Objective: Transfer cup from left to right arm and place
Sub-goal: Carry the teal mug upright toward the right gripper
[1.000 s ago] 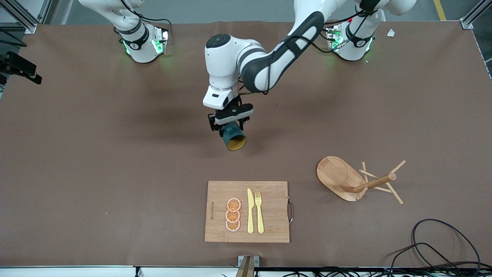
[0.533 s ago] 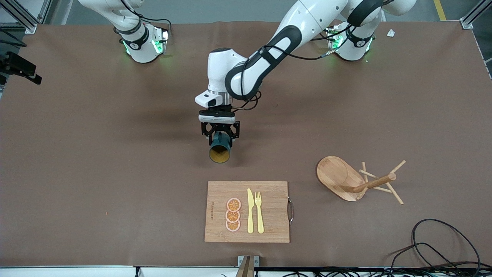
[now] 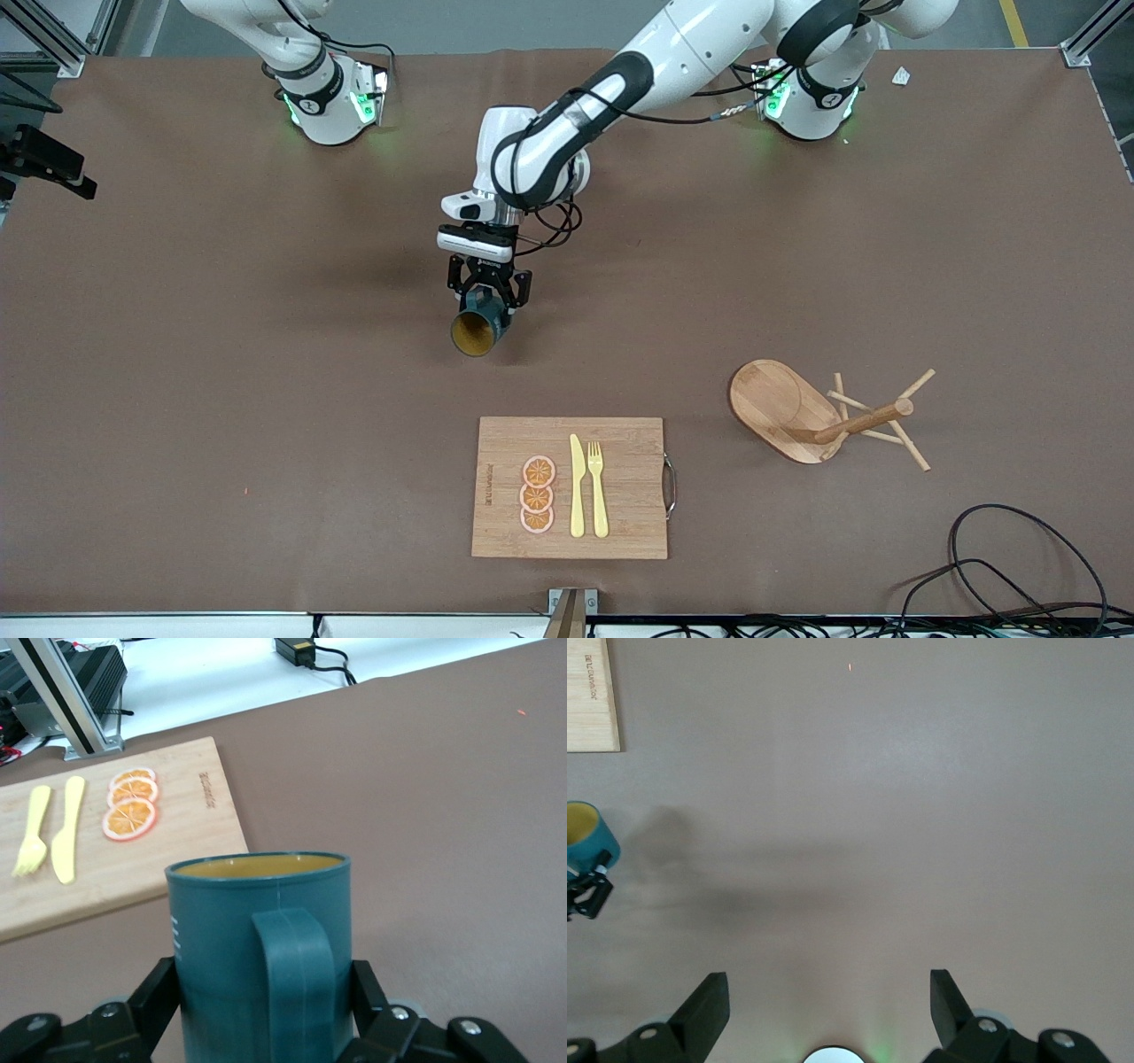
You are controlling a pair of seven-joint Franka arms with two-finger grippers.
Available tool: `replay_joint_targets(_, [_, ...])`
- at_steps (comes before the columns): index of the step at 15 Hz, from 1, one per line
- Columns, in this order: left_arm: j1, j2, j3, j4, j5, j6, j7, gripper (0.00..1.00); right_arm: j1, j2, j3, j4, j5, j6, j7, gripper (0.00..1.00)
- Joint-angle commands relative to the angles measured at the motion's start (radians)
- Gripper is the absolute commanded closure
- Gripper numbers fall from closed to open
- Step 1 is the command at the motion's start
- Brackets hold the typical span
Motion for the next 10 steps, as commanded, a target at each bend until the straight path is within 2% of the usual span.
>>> replay_joint_targets(1, [-0.109,0.03,0.1,0.033,0.033,-0.032,-0.094,0.26,-0.017,0.001,0.007,0.002,0.007,0.008,-0.01,0.0])
replay_joint_targets(6, [-0.244,0.088,0.208,0.064,0.037,-0.104,-0.229,0.26,-0.019,0.017,0.006,0.002,-0.004,0.029,-0.012,0.0])
replay_joint_targets(10, [-0.31,0.124,0.254,0.062,0.083,-0.169,-0.278,0.25,-0.022,0.037,0.006,0.002,-0.008,0.07,-0.012,0.0])
